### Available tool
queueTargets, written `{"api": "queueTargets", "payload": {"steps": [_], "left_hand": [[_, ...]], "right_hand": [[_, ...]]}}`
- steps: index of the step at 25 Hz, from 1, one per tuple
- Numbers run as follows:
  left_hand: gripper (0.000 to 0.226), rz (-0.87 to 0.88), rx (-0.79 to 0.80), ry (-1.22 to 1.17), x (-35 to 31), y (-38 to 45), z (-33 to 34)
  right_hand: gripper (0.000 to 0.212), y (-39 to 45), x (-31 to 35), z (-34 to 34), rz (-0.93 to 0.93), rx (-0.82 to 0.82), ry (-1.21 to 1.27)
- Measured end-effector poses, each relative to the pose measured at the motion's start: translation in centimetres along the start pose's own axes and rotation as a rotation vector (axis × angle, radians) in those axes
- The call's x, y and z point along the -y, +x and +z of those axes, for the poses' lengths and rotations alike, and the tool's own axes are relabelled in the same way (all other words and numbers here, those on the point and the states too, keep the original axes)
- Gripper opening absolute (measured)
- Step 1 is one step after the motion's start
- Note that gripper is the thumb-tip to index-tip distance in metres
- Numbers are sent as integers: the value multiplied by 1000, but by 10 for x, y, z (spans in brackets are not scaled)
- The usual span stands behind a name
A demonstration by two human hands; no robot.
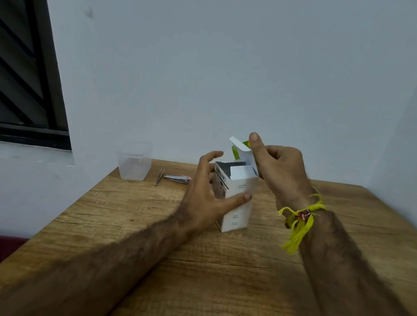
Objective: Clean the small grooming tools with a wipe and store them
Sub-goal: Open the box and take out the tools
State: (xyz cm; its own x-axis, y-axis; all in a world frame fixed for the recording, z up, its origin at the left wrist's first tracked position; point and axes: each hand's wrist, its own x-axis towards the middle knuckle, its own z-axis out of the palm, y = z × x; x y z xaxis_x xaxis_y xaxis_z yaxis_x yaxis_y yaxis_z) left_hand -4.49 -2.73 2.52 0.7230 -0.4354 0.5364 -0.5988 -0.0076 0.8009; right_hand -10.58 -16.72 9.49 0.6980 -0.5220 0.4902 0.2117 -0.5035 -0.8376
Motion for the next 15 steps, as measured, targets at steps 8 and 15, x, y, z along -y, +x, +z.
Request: {"api": "queueTargets", "payload": {"steps": [8, 15], "left_hand": [[109, 244, -159, 141, -7, 6, -25], [103, 397, -274, 200, -2, 6, -30]], "right_hand": [[35, -17, 20, 10, -36, 53, 112], [30, -30, 24, 18, -204, 36, 89]]}}
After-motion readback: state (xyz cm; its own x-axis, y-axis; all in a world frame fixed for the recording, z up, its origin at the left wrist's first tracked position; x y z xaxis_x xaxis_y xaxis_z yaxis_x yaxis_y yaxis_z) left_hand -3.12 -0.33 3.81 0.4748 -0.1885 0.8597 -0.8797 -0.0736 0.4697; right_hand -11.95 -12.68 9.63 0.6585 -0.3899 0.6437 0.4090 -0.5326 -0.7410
